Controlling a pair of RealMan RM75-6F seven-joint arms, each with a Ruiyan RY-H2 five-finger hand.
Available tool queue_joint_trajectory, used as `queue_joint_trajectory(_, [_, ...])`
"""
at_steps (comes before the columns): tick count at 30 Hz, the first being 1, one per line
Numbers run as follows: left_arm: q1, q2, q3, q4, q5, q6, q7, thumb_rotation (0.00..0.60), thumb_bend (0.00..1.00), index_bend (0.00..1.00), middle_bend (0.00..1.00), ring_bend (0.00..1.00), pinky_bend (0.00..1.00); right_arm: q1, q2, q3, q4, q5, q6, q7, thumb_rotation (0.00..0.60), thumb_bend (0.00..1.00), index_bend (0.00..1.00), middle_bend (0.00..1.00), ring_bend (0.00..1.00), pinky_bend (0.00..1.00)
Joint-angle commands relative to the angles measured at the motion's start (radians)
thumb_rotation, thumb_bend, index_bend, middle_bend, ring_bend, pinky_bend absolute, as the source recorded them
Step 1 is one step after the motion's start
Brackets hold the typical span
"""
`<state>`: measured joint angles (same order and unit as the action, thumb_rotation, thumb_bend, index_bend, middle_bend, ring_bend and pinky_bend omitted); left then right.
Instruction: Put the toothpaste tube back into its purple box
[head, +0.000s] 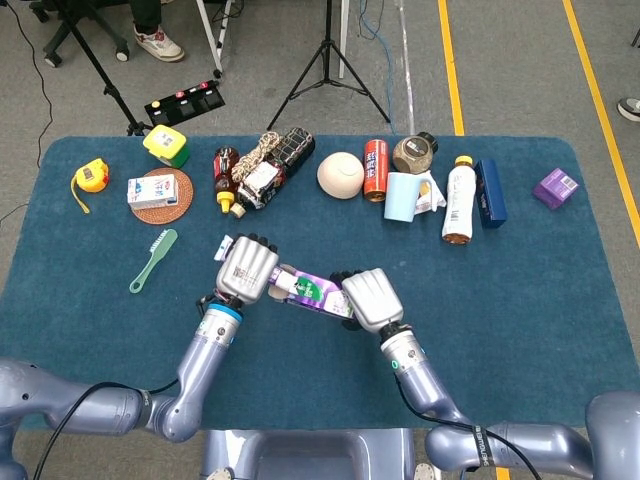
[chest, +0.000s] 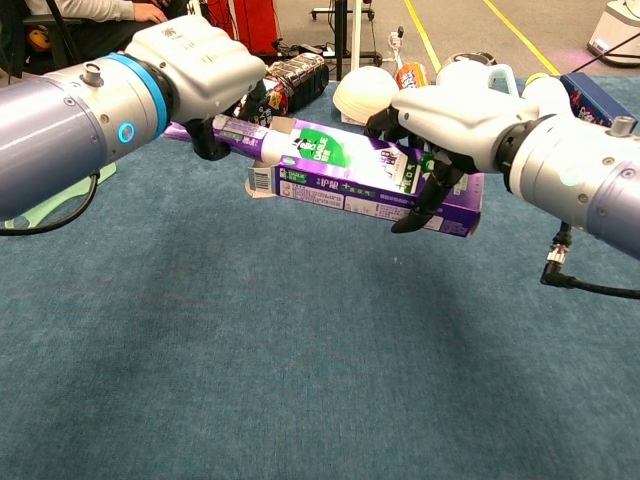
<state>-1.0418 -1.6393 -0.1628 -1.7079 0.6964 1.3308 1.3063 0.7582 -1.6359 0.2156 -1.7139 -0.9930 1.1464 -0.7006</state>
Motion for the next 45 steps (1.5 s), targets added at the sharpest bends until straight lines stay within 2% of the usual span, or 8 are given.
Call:
queue_joint_trajectory(1, [-0.004, -0.009, -0.005, -0.001, -0.007, 0.004, 0.002, 0.6, 0.35, 0.59, 0.51, 0.45, 0.63, 0.002, -0.01, -0.001, 0.005, 0.005, 0.01, -0.007, 0.6, 0.49, 0.48, 0.57, 0.57, 0.71])
queue_joint_trajectory(19, [-0.029, -0.093, -0.015, 0.015, 0.019, 0.043, 0.016, 0.6, 0.34, 0.59, 0.51, 0.45, 0.63, 0.007, -0.026, 0.01, 0.016, 0.028, 0.022, 0.02, 0.6, 0.49, 0.48, 0.58, 0.58, 0.72])
queue_joint_trajectory(22, [-0.031, -0.1, -0.013, 0.015, 0.036, 0.048, 0.014, 0.6, 0.34, 0.53, 0.47, 0.44, 0.63, 0.005, -0.023, 0.011, 0.021, 0.018, 0.019, 0.04, 0.6, 0.5, 0.48, 0.58, 0.58, 0.72])
queue_joint_trajectory(27, [-0.024, -0.084, -0.031, -0.045, 0.046, 0.083, 0.02, 0.6, 0.32, 0.11, 0.22, 0.36, 0.6, -0.021, -0.003, 0.018, 0.063, -0.069, 0.006, 0.212, 0.6, 0.52, 0.5, 0.6, 0.59, 0.72])
queue_joint_trajectory(29, [-0.02, -0.065, -0.039, -0.08, 0.053, 0.091, 0.014, 0.6, 0.32, 0.02, 0.13, 0.34, 0.59, -0.029, 0.001, 0.018, 0.083, -0.101, 0.005, 0.268, 0.6, 0.52, 0.5, 0.6, 0.6, 0.72])
queue_joint_trajectory(34, [-0.004, 0.026, -0.068, -0.233, 0.092, 0.131, 0.004, 0.6, 0.31, 0.0, 0.06, 0.32, 0.57, -0.051, 0.018, 0.023, 0.135, -0.166, -0.007, 0.434, 0.6, 0.52, 0.5, 0.61, 0.6, 0.72])
queue_joint_trajectory(38, [0.014, 0.134, -0.106, -0.37, 0.146, 0.179, -0.005, 0.6, 0.31, 0.0, 0.03, 0.31, 0.57, -0.071, 0.038, 0.028, 0.189, -0.247, -0.018, 0.641, 0.6, 0.53, 0.5, 0.61, 0.6, 0.72])
queue_joint_trajectory(45, [0.054, 0.301, -0.173, -0.505, 0.176, 0.216, -0.055, 0.6, 0.31, 0.0, 0.02, 0.29, 0.56, -0.089, 0.043, 0.037, 0.279, -0.34, 0.002, 0.899, 0.6, 0.53, 0.51, 0.61, 0.6, 0.72])
